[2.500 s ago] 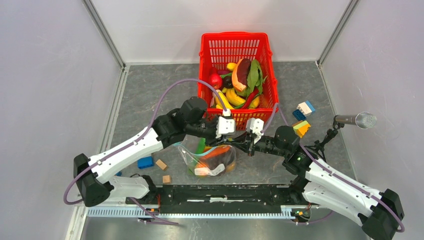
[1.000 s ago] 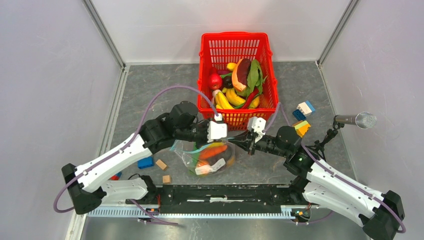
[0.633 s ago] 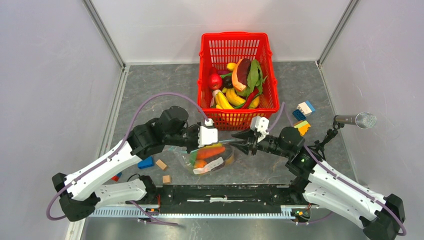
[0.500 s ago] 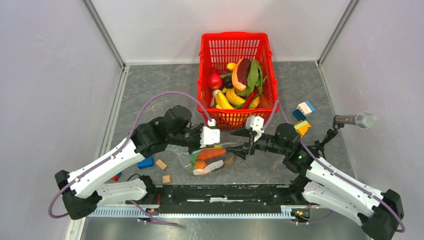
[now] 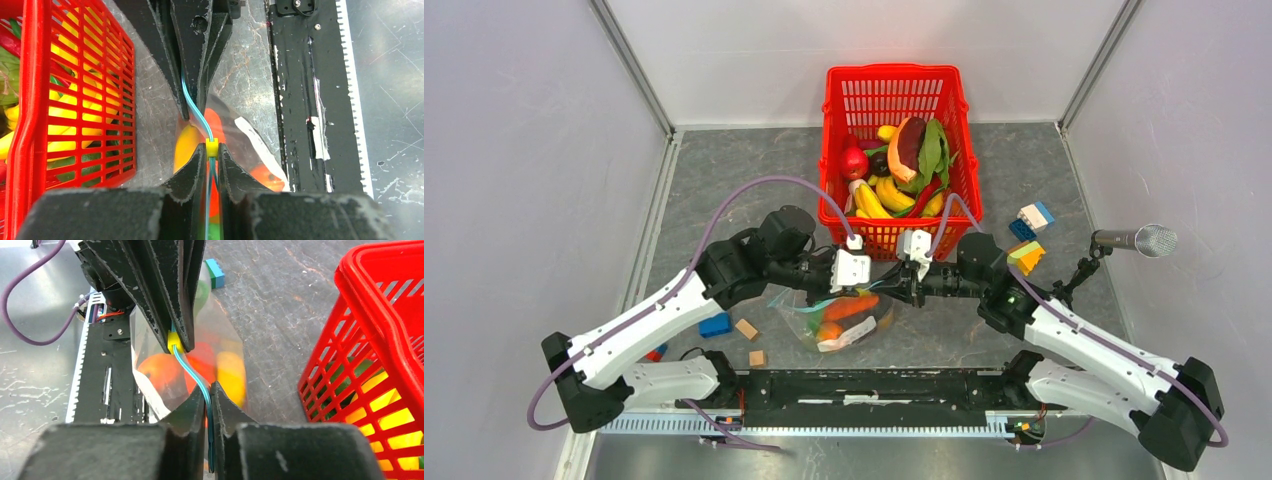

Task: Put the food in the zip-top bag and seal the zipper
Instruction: Zip the zipper food storage bag at the center of the board.

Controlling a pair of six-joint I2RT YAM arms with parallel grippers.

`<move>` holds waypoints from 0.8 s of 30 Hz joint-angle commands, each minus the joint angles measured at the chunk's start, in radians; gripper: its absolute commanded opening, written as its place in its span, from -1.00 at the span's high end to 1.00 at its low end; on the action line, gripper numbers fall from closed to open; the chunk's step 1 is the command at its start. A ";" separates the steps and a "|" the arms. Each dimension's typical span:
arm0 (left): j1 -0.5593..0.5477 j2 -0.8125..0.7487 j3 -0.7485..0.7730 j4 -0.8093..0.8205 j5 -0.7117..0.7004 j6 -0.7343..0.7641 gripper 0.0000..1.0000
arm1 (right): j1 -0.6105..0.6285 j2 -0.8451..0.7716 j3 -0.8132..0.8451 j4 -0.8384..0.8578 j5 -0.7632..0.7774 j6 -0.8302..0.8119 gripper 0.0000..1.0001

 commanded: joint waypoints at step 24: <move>0.002 -0.219 -0.069 0.006 -0.205 0.007 0.95 | -0.003 -0.189 -0.134 0.062 0.246 0.126 0.90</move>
